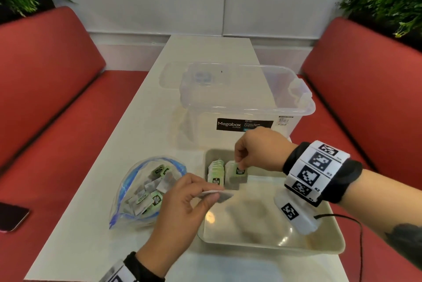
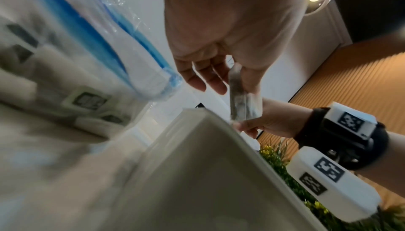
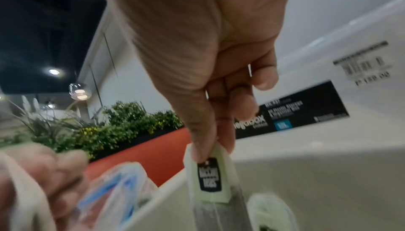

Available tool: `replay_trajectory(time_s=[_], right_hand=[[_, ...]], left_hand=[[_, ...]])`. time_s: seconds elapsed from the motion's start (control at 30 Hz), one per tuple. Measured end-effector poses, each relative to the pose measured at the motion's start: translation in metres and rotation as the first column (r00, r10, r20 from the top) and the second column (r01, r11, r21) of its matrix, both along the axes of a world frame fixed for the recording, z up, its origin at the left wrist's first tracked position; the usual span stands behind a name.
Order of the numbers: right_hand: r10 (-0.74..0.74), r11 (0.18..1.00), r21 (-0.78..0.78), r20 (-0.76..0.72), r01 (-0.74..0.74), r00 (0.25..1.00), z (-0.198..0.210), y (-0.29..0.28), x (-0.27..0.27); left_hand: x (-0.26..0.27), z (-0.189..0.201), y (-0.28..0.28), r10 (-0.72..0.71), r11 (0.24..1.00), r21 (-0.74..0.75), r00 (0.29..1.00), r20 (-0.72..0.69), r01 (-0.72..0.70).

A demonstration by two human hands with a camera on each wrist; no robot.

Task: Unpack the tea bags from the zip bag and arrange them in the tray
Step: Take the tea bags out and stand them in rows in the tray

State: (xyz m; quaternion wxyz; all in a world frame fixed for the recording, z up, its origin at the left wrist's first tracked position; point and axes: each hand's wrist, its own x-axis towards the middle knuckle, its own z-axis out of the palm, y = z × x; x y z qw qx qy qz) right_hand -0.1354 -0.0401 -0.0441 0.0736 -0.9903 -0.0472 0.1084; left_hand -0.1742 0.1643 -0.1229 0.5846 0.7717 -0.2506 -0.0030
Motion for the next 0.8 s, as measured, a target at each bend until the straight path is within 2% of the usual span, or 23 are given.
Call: replay_trajectory(time_s=[0.13,0.3,0.63,0.8], right_hand=[[0.007,0.991,-0.13,-0.07,-0.017,0.998,-0.029,0.003,0.008],[-0.006,0.985,-0.173,-0.12,-0.015,0.993,-0.047,0.006,0.016],[0.029,0.967,-0.247,-0.12,-0.058,0.992,-0.058,0.011,0.021],[0.011,0.973,-0.23,-0.044,-0.021,0.999,-0.049,0.003,0.017]], left_hand=[[-0.008,-0.011,-0.003,-0.095,0.993,0.073,0.992,0.088,0.088],[-0.01,-0.019,-0.005,-0.198,0.964,0.22,0.956,0.218,0.149],[-0.01,-0.029,-0.012,-0.224,0.948,0.275,0.949,0.22,0.16],[-0.011,-0.032,-0.013,-0.219,0.946,0.29,0.948,0.232,0.148]])
